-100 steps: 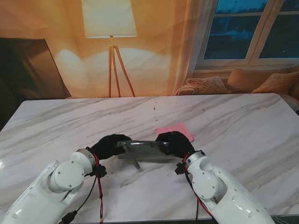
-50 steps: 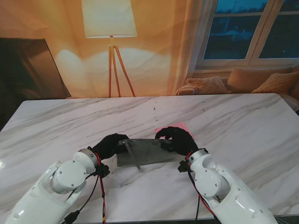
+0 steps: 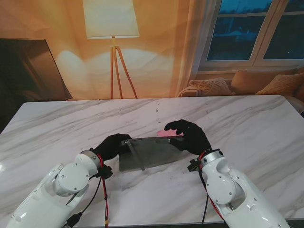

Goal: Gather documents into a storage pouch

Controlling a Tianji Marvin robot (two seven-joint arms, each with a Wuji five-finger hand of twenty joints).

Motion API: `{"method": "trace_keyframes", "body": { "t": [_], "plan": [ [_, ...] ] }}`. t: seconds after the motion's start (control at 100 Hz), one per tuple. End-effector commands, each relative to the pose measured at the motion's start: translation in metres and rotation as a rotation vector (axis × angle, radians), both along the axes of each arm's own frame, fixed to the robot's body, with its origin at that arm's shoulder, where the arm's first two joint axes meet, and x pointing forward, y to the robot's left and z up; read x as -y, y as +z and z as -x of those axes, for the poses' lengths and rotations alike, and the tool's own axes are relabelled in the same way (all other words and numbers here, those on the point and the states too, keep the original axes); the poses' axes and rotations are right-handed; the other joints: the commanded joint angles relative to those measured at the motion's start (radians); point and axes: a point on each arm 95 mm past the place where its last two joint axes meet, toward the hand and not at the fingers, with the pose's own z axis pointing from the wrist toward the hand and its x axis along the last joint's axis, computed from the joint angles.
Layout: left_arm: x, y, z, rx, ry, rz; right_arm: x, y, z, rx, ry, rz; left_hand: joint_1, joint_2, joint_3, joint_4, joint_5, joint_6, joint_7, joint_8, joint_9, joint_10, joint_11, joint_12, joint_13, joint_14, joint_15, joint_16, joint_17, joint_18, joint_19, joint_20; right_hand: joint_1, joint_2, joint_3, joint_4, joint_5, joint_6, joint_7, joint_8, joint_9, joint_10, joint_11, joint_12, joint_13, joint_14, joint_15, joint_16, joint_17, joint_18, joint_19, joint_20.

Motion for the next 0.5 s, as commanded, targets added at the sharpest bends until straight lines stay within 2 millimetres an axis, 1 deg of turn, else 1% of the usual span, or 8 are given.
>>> {"method": "trace_keyframes", "body": {
  "t": [0.0, 0.05, 0.13, 0.25, 0.35, 0.49],
  "plan": [
    [0.005, 0.003, 0.000, 0.010, -0.008, 0.008, -0.004, -0.001, 0.008, -0.019, 0.038, -0.005, 0.086, 0.072, -0.017, 0.033, 0.011, -0.008, 0.136, 0.051, 0.040, 0.011, 0.097, 0.061, 0.018, 0.021, 0.015, 0.014, -0.018, -0.029, 0.032, -0.007, -0.041, 0.021, 0.011, 0.041, 0.024, 0.014, 0.000, 0.011, 0.040, -0.001, 0.039, 0.043, 0.037, -0.012, 0.074, 0.046, 0.022, -0.015, 0.052, 0.033],
    [0.006, 0.004, -0.001, 0.019, -0.004, 0.010, -0.006, -0.001, 0.012, -0.031, 0.054, -0.017, 0.086, 0.067, -0.017, 0.032, 0.011, -0.003, 0.132, 0.042, 0.043, 0.013, 0.098, 0.059, 0.022, 0.022, 0.018, 0.015, -0.016, -0.028, 0.039, -0.006, -0.052, 0.028, 0.004, 0.043, 0.044, 0.024, 0.011, 0.018, 0.091, 0.001, 0.067, 0.076, 0.071, -0.009, 0.134, 0.079, 0.047, -0.008, 0.092, 0.043],
    [0.008, 0.006, -0.001, 0.031, -0.001, 0.012, -0.010, -0.002, 0.019, -0.061, 0.086, -0.037, 0.084, 0.062, -0.012, 0.030, 0.013, 0.001, 0.134, 0.028, 0.047, 0.017, 0.102, 0.057, 0.025, 0.026, 0.023, 0.016, -0.017, -0.028, 0.058, -0.004, -0.049, 0.046, -0.007, 0.044, 0.074, 0.029, 0.021, 0.026, 0.133, 0.010, 0.085, 0.108, 0.097, -0.001, 0.191, 0.112, 0.066, -0.002, 0.133, 0.051],
    [0.011, 0.009, -0.002, 0.047, 0.005, 0.019, -0.018, -0.007, 0.026, -0.104, 0.130, -0.047, 0.081, 0.053, -0.002, 0.027, 0.010, 0.009, 0.142, 0.018, 0.051, 0.023, 0.112, 0.055, 0.028, 0.032, 0.035, 0.021, -0.019, -0.028, 0.087, -0.002, -0.045, 0.049, -0.008, 0.046, 0.099, 0.033, 0.021, 0.030, 0.182, 0.020, 0.091, 0.127, 0.136, 0.012, 0.229, 0.129, 0.093, 0.008, 0.174, 0.058],
    [0.014, 0.011, -0.003, 0.056, 0.002, 0.027, -0.026, -0.014, 0.030, -0.152, 0.163, -0.048, 0.080, 0.052, 0.004, 0.027, 0.010, 0.011, 0.146, 0.016, 0.052, 0.023, 0.116, 0.055, 0.028, 0.034, 0.038, 0.022, -0.019, -0.028, 0.094, -0.004, -0.051, 0.044, -0.003, 0.046, 0.090, 0.031, 0.008, 0.027, 0.200, 0.024, 0.089, 0.135, 0.152, 0.020, 0.240, 0.134, 0.102, 0.014, 0.195, 0.058],
    [0.019, 0.014, -0.003, 0.068, -0.004, 0.039, -0.036, -0.025, 0.033, -0.241, 0.191, -0.051, 0.076, 0.052, 0.011, 0.025, 0.009, 0.006, 0.161, 0.026, 0.053, 0.021, 0.123, 0.057, 0.029, 0.037, 0.043, 0.023, -0.019, -0.027, 0.105, -0.006, -0.062, 0.039, -0.002, 0.047, 0.034, 0.035, -0.041, 0.007, 0.216, 0.030, 0.086, 0.142, 0.158, 0.032, 0.250, 0.137, 0.098, 0.020, 0.214, 0.055]
  ]
}}
